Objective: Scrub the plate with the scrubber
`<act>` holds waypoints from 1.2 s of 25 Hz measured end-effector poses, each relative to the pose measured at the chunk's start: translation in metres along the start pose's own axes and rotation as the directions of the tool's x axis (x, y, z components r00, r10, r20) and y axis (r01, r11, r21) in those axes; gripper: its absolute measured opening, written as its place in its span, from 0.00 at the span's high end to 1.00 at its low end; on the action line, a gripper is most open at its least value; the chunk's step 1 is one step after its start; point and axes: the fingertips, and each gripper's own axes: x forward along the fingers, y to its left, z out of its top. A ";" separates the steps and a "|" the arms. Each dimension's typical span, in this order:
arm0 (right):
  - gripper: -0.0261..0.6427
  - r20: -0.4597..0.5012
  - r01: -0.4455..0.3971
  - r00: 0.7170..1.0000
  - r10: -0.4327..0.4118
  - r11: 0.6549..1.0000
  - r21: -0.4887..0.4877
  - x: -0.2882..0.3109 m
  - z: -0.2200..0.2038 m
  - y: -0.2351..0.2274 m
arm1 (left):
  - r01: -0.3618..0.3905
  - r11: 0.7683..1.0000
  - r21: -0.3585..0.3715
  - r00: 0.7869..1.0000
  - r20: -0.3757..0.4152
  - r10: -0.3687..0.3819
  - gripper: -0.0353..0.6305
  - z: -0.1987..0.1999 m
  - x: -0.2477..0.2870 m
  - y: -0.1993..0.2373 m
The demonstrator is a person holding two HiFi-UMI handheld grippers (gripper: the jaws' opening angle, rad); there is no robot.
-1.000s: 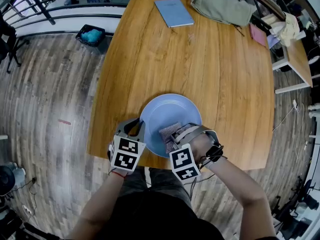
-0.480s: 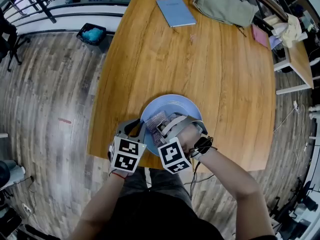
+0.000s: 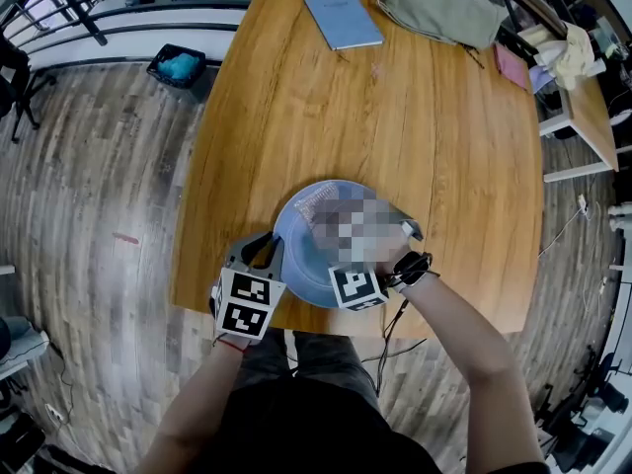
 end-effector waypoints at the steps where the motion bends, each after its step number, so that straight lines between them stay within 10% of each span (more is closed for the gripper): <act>1: 0.83 -0.019 -0.002 1.000 0.003 1.000 0.028 0.001 -0.006 0.000 | 0.000 1.000 0.000 1.000 0.001 0.000 0.87 0.001 0.000 0.000; 11: 0.83 -0.075 -0.103 0.988 0.137 0.932 0.348 -0.008 -0.052 0.031 | -0.003 1.000 -0.015 1.000 0.001 0.003 0.86 0.004 0.005 -0.001; 21: 0.83 0.084 -0.251 0.964 0.252 0.755 0.606 -0.037 -0.052 0.065 | 0.028 0.998 0.048 0.990 0.139 -0.034 0.83 0.019 -0.014 0.000; 30: 0.83 0.236 -0.377 0.921 0.311 0.555 0.742 -0.058 -0.036 0.082 | 0.113 0.979 0.169 0.994 -0.015 -0.112 0.83 -0.016 -0.015 -0.022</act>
